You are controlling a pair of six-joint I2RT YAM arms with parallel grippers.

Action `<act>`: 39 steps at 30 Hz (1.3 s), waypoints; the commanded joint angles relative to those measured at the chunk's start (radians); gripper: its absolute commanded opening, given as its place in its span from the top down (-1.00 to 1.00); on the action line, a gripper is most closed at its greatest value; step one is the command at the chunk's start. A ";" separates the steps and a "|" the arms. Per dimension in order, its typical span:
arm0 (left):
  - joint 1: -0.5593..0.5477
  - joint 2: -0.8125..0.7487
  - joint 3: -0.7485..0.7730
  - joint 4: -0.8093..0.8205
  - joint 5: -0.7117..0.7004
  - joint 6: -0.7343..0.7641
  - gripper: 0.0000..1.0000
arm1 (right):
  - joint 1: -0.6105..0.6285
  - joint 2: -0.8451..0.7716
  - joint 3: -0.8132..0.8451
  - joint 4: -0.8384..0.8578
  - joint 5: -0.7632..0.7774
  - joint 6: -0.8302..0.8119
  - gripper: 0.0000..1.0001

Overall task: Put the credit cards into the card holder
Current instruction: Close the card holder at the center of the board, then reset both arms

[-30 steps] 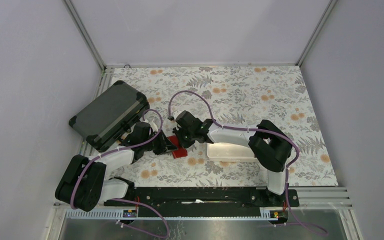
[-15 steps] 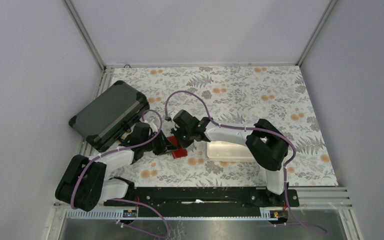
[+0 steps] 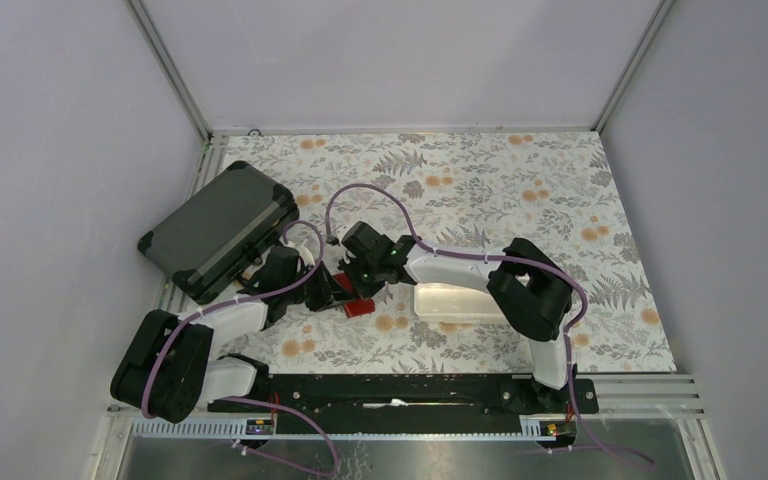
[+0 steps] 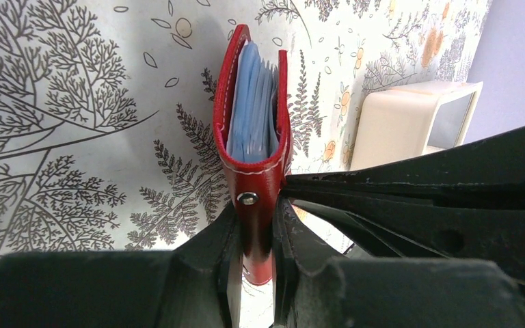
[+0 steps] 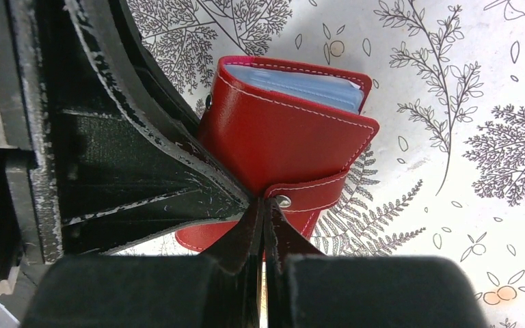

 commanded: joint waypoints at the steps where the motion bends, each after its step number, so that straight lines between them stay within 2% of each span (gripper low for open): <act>1: -0.017 -0.005 0.003 0.134 0.039 0.024 1.00 | 0.085 0.072 0.001 0.095 -0.141 0.057 1.00; 5: -0.017 -0.005 0.003 0.101 0.011 0.024 1.00 | 0.085 0.029 -0.008 0.083 -0.057 0.070 1.00; 6: -0.017 -0.005 0.002 0.092 0.003 0.023 1.00 | 0.085 0.019 -0.002 0.071 -0.037 0.067 0.95; 8: -0.016 -0.002 0.001 0.081 -0.009 0.019 1.00 | 0.086 -0.003 0.010 0.029 0.003 0.054 0.74; 13: -0.016 0.007 0.005 0.071 -0.030 0.013 0.99 | 0.086 -0.078 0.015 -0.036 0.063 0.024 0.35; 16: -0.016 0.000 0.008 0.057 -0.050 0.015 0.75 | 0.085 -0.141 -0.002 -0.054 0.080 0.018 0.11; 20: -0.016 -0.039 0.015 0.002 -0.097 0.033 0.27 | 0.084 -0.226 -0.022 -0.089 0.119 0.012 -0.10; 23: -0.016 -0.090 0.021 -0.063 -0.149 0.048 -0.16 | 0.077 -0.290 -0.046 -0.095 0.162 0.020 -0.26; 29: -0.014 -0.242 0.016 -0.181 -0.293 0.066 -0.87 | -0.051 -0.428 -0.149 -0.085 0.118 0.055 -0.44; 31: -0.011 -0.303 0.024 -0.236 -0.339 0.077 -0.97 | -0.134 -0.475 -0.205 -0.068 0.087 0.063 -0.49; 39: 0.039 -0.541 0.185 -0.528 -0.548 0.137 -0.98 | -0.480 -0.661 -0.393 -0.036 0.035 0.103 -0.61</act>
